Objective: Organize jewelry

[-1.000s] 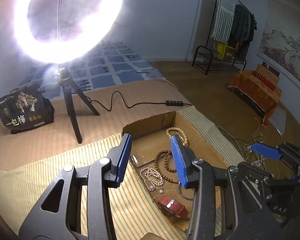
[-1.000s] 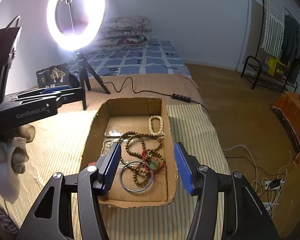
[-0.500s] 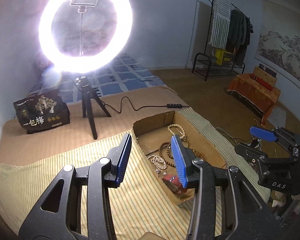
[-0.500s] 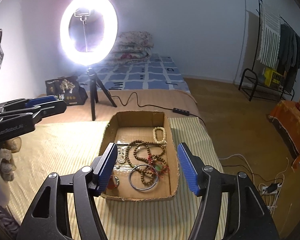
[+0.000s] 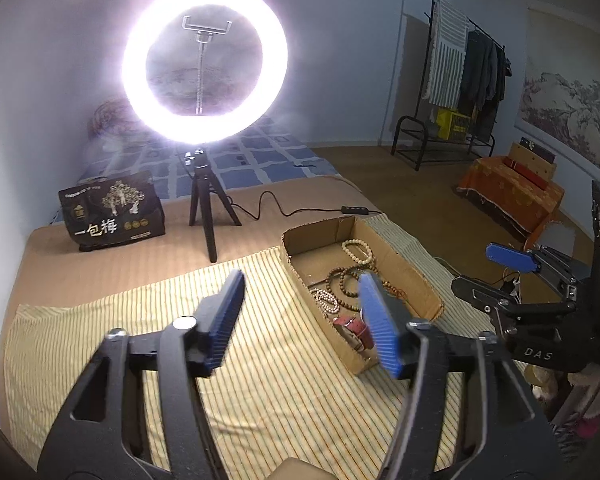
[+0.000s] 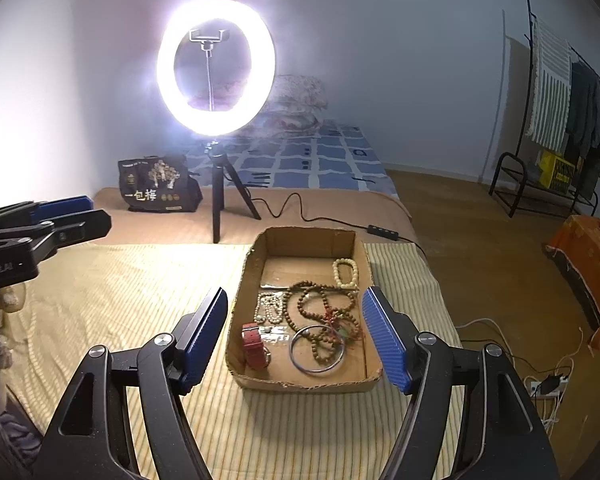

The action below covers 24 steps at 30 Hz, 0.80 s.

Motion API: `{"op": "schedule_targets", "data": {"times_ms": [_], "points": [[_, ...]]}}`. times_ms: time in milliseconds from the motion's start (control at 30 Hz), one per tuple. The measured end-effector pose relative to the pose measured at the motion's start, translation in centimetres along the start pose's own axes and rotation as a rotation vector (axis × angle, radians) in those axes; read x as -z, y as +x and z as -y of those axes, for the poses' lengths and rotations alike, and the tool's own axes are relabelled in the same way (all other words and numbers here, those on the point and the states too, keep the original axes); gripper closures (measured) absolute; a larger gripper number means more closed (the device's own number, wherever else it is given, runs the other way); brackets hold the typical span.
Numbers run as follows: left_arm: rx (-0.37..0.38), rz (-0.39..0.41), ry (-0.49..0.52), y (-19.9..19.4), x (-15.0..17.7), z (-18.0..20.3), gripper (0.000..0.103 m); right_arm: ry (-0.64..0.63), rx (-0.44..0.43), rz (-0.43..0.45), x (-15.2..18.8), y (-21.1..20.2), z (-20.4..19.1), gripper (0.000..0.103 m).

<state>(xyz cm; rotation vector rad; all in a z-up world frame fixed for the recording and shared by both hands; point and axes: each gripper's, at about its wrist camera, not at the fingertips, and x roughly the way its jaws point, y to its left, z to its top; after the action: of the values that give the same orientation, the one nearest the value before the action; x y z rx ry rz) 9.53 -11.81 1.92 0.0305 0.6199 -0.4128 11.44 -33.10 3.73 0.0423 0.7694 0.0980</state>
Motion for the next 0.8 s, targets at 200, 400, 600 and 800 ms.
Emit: {"op": "schedule_targets", "data": {"times_ms": [200, 400, 600, 800], "points": [[-0.032, 0.029, 0.022, -1.7, 1.7, 0.1, 0.016, -0.011, 0.014, 0.012, 0.7, -0.5, -0.6, 0.024], [-0.095, 0.035, 0.041, -2.5, 3.3, 0.1, 0.003, -0.02, 0.026, 0.013, 1.4, -0.4, -1.2, 0.023], [-0.138, 0.012, 0.054, -2.2, 3.8, -0.2, 0.002, -0.024, 0.027, 0.004, 1.5, 0.3, -1.6, 0.022], [-0.143, 0.003, 0.057, -2.0, 4.0, -0.1, 0.001, -0.035, 0.033, -0.014, 1.7, 0.9, -2.2, 0.021]]}}
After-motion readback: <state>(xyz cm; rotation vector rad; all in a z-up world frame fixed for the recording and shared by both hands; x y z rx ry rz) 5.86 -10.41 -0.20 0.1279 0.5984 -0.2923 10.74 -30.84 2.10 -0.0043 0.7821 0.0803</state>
